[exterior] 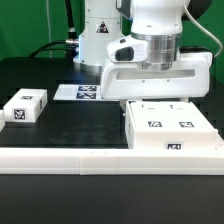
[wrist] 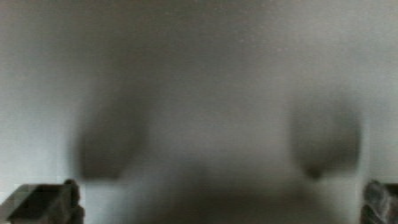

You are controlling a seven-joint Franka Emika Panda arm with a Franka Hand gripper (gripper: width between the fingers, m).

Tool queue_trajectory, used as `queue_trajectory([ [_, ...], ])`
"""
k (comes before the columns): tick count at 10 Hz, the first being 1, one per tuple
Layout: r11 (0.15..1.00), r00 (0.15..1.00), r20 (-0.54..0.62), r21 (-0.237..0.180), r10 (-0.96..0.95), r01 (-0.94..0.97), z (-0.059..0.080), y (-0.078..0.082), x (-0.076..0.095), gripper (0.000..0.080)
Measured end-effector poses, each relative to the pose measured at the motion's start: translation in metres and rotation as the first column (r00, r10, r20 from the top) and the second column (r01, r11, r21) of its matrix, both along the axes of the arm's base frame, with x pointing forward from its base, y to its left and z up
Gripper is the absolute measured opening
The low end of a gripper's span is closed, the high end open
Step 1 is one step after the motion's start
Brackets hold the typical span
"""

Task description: Assemble cabinet

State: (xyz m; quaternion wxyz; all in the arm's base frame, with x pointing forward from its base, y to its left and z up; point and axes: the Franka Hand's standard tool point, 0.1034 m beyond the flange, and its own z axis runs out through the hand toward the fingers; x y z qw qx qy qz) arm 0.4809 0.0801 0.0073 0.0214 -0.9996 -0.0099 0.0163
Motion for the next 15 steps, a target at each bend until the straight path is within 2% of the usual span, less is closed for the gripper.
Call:
queue_trajectory([
  [2,1.0,1.0,-0.012,-0.006,-0.018,0.018,0.0,-0.006,0.014,0.0797],
  [3,1.0,0.999,-0.042,-0.01,-0.022,0.021,0.0,-0.011,0.013,0.0797],
  [6,1.0,0.999,-0.047,-0.01,-0.018,0.017,0.0,-0.003,0.011,0.0797],
  [7,0.999,0.998,-0.05,-0.013,-0.03,0.03,-0.001,0.004,0.008,0.0704],
  [9,1.0,0.999,-0.047,-0.012,-0.018,0.017,-0.002,0.006,0.006,0.0329],
  [11,1.0,0.999,-0.038,-0.012,-0.003,0.002,-0.006,0.009,-0.002,0.0048],
  [12,1.0,0.999,-0.039,-0.012,-0.003,0.003,-0.006,0.009,-0.001,0.0014],
  [15,1.0,0.999,-0.038,-0.012,-0.003,0.003,-0.006,0.009,-0.001,0.0003],
])
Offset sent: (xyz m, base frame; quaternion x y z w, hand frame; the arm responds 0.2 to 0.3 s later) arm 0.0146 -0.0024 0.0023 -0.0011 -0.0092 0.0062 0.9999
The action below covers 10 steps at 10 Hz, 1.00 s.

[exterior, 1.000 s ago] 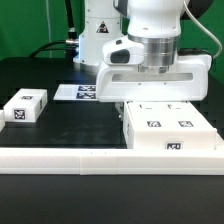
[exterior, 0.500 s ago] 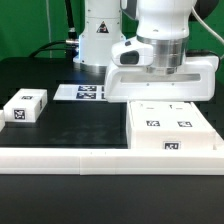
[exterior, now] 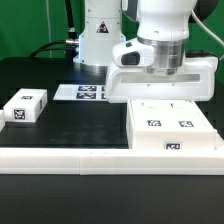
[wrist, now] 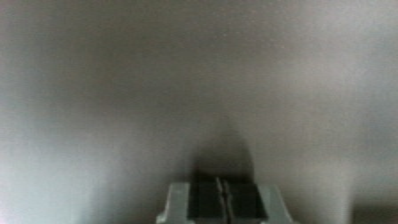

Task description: Assemble cabinet

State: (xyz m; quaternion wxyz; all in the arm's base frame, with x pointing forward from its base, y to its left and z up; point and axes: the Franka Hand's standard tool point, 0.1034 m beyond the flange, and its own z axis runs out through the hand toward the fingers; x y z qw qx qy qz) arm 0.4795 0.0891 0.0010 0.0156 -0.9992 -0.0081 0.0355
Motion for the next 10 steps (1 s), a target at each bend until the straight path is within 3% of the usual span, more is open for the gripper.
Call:
queue_trajectory([
  [3,0.999,0.999,0.007,0.003,0.032,-0.032,0.009,-0.002,0.002,0.0002],
  [6,0.999,0.999,-0.01,0.005,0.042,-0.042,0.038,-0.006,0.007,0.0002],
  [10,0.999,0.999,-0.015,0.004,0.043,-0.043,0.033,-0.006,0.004,0.0002],
])
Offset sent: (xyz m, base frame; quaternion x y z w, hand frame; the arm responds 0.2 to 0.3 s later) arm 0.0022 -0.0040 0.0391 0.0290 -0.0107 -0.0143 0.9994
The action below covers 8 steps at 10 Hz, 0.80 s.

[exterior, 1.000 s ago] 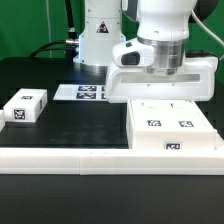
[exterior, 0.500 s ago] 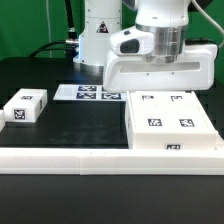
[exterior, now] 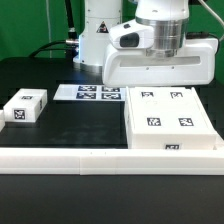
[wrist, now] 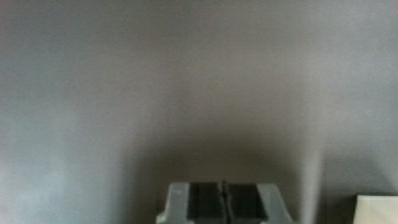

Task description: Assemble cabinet

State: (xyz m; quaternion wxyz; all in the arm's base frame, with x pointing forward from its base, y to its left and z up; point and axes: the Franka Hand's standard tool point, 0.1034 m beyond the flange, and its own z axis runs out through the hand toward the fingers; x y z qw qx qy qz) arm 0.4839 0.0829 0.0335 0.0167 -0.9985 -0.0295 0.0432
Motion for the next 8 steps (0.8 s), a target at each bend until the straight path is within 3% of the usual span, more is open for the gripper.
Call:
queue_trajectory([
  [1,1.0,1.0,0.0,0.0,-0.001,0.001,0.001,-0.001,-0.001,0.0002],
  [5,1.0,0.999,-0.038,0.003,0.004,-0.004,0.041,-0.009,0.009,0.0002],
  [8,1.0,0.999,-0.037,0.002,0.005,-0.005,0.037,-0.008,0.008,0.0002],
])
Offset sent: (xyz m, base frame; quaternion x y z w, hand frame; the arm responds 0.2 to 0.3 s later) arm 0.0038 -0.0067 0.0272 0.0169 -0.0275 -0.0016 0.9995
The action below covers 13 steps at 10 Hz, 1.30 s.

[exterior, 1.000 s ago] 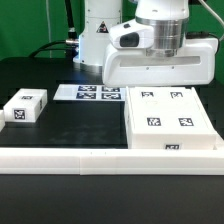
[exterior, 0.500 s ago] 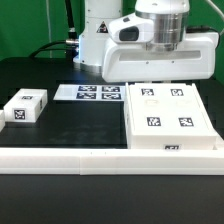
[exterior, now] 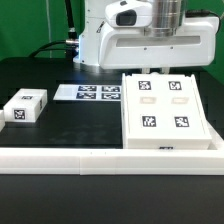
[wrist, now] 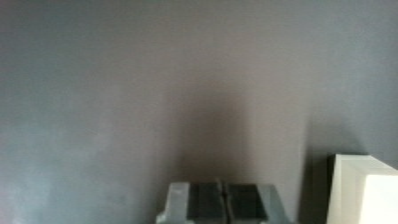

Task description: Assemble cabinet

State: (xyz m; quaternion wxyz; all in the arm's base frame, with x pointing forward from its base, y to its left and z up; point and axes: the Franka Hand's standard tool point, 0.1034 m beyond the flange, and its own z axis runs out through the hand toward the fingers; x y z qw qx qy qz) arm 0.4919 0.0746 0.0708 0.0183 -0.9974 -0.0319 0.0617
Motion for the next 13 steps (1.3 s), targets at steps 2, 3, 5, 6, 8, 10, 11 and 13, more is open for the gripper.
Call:
queue_trajectory([
  [2,1.0,1.0,0.003,0.0,0.001,-0.001,0.003,-0.001,0.001,0.0002],
  [3,1.0,1.0,-0.007,0.003,0.014,-0.014,0.019,-0.008,0.008,0.0002],
  [5,0.999,0.999,-0.019,0.008,0.032,-0.032,0.026,-0.015,0.014,0.0002],
  [6,0.999,0.999,-0.021,0.008,0.035,-0.035,0.025,-0.014,0.013,0.0002],
  [8,0.999,0.999,-0.022,0.008,0.035,-0.035,0.024,-0.014,0.012,0.0002],
  [10,0.999,0.999,-0.017,0.008,0.038,-0.037,0.026,-0.016,0.016,0.0002],
  [11,0.999,0.999,-0.018,0.009,0.042,-0.042,0.03,-0.019,0.018,0.0002],
  [13,0.999,0.999,-0.025,0.012,0.047,-0.047,0.045,-0.019,0.03,0.0002],
])
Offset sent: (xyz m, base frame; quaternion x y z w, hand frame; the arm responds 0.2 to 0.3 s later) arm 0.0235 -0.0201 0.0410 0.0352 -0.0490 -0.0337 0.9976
